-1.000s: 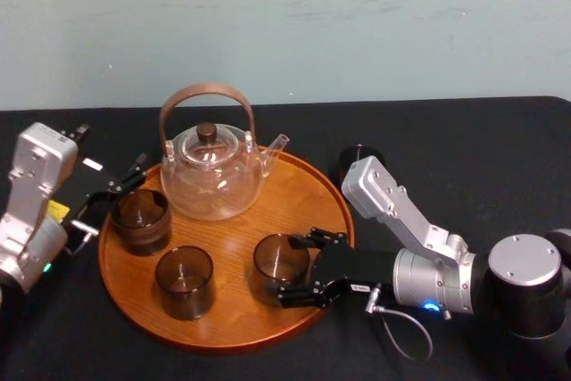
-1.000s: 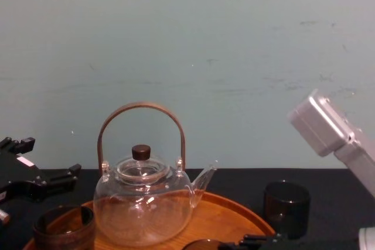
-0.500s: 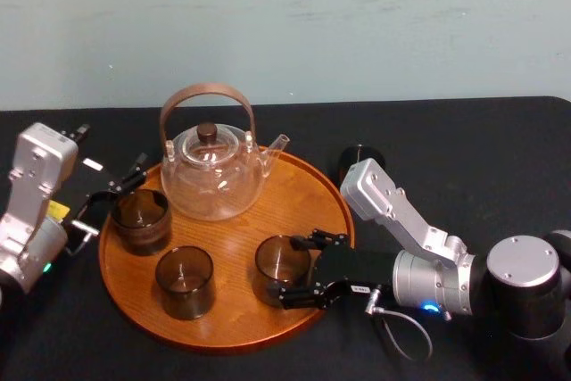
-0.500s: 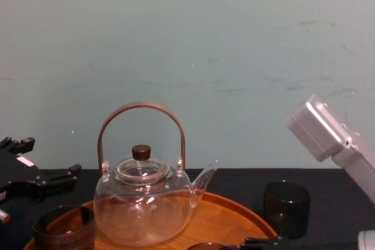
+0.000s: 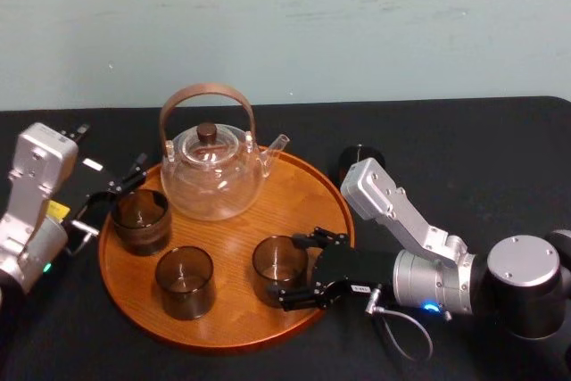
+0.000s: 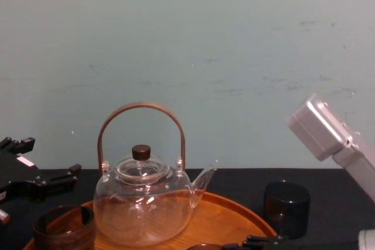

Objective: Pick up the glass from the table and place it on the tray.

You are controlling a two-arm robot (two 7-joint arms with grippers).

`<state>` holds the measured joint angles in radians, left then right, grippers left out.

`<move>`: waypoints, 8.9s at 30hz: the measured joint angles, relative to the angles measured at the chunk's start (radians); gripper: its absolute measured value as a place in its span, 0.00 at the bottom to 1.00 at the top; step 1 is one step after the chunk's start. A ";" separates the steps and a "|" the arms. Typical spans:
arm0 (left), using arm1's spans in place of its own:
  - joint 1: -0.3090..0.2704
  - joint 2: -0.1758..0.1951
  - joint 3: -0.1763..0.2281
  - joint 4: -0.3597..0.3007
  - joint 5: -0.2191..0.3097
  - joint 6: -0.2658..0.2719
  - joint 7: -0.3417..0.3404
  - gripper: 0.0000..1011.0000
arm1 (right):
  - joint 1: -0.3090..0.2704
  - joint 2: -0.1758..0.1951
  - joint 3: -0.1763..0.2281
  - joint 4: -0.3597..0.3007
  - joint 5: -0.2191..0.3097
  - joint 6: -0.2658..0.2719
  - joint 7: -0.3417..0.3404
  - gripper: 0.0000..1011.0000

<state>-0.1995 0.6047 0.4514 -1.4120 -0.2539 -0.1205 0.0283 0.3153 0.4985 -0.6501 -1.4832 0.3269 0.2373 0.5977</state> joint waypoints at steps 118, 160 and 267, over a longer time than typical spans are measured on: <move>0.000 0.000 0.000 0.000 0.000 0.000 0.000 0.99 | 0.098 -0.075 0.229 0.223 -0.009 0.089 -0.188 0.99; 0.000 0.000 0.000 0.000 0.000 0.000 0.000 0.99 | 0.189 -0.156 0.203 0.348 -0.075 0.086 -0.148 0.99; 0.000 0.000 0.000 0.000 0.000 0.000 0.000 0.99 | 0.138 -0.094 0.088 0.173 -0.004 -0.037 -0.062 0.89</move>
<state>-0.1996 0.6047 0.4514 -1.4120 -0.2539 -0.1206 0.0283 0.4534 0.4048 -0.5618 -1.3104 0.3225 0.2007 0.5354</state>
